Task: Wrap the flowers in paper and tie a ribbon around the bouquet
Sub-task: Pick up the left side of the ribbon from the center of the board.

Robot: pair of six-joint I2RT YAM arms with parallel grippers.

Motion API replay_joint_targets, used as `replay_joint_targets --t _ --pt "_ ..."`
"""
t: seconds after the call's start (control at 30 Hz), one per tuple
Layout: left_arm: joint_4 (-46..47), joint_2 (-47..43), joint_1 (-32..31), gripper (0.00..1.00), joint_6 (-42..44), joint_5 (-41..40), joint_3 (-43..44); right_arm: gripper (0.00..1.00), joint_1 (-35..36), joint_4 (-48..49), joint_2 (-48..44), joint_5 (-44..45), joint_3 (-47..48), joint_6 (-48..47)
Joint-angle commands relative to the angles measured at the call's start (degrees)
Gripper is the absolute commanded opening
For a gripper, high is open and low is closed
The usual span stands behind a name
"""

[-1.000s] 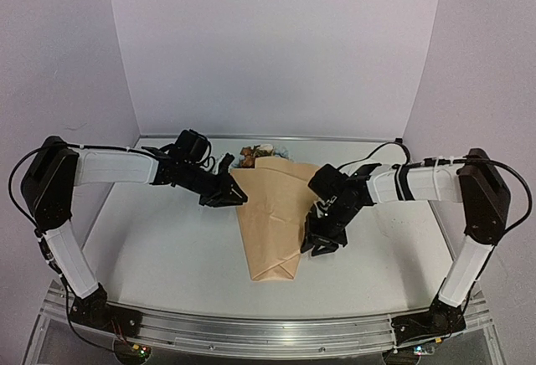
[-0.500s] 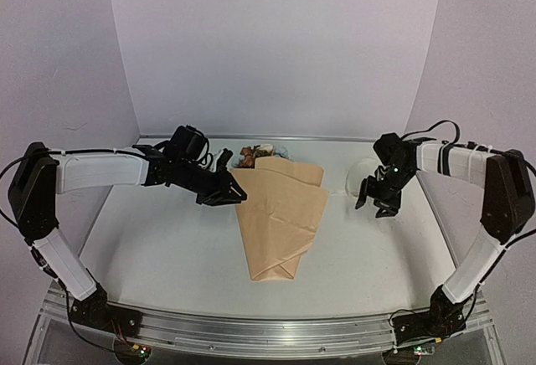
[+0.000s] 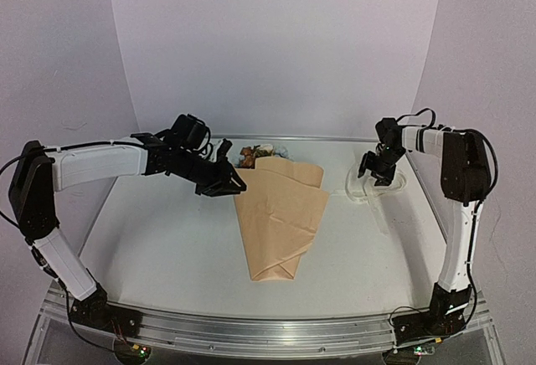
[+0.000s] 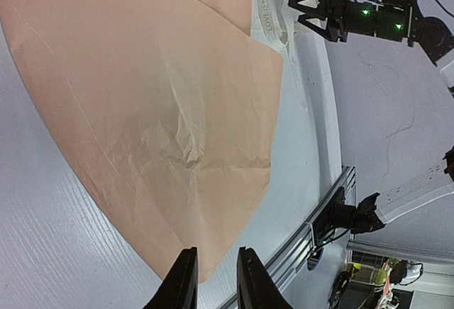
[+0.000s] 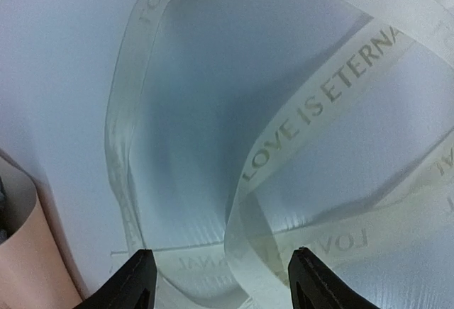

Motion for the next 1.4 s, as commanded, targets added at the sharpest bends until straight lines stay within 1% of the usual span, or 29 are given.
replay_joint_targets --t 0.0,0.1,0.17,0.33,0.47,0.5,0.6,0.7,0.83,0.9,1.03,1.17,1.2,1.27,1.37 --pt "-2.13 1.26 -0.06 0.21 1.33 -0.92 4.27 0.64 -0.94 0.74 4.27 -2.04 5.28 -0.14" --pt "-2.76 1.93 -0.06 0.21 1.45 -1.09 5.11 0.6 -1.13 0.54 5.5 -4.08 5.53 1.29" --pt "-2.91 2.41 -0.06 0.21 1.45 -1.09 5.61 0.54 -1.11 0.65 5.5 -5.71 4.83 2.52" --pt "-2.39 2.65 -0.08 0.21 1.34 -1.48 6.03 0.3 -1.11 0.52 3.8 -7.59 3.0 4.53" --pt "-0.59 1.48 -0.06 0.21 1.55 -2.27 5.05 0.05 -1.11 -3.02 0.61 -9.08 3.69 6.25" --pt "-0.07 1.06 -0.06 0.21 1.69 -2.33 4.74 0.0 -1.15 -3.82 -0.59 -10.33 3.81 6.8" --pt "0.88 -0.16 -0.05 0.22 2.6 -3.06 3.73 0.0 -0.78 -5.19 -5.42 -11.86 1.96 8.84" --pt "2.49 -1.97 -0.12 0.25 3.41 -3.25 2.09 0.0 -0.05 -5.74 -12.59 -12.49 -2.55 10.52" --pt "6.64 -5.14 -0.52 0.31 4.07 -3.48 -1.0 0.0 2.95 -8.23 -22.17 -14.59 -8.0 11.86" --pt "8.78 -6.35 -1.17 0.35 5.01 -4.1 -2.28 0.0 5.7 -10.9 -26.76 -15.09 -10.01 11.31" --pt "11.98 -8.32 -3.24 0.43 8.1 -4.89 -3.35 0.0 11.77 -15.15 -36.26 -12.78 -15.31 10.19" --pt "16.35 -9.23 -7.41 0.54 11.87 -5.12 -3.74 0.0 19.45 -16.53 -44.23 -7.83 -20.94 14.28" --pt "17.51 -9.13 -8.38 0.56 12.54 -4.98 -3.84 0.0 21.65 -16.31 -45.28 -6.1 -21.87 16.21" --pt "19.48 -8.93 -10.87 0.59 15.34 -6.06 -4.13 0.0 26.05 -13.91 -45.94 -5.35 -22.68 20.04" --pt "21.38 -8.83 -15.64 0.62 20.55 -11.39 -5.77 0.0 30.53 -10.97 -43.71 -7.66 -20.52 28.7"
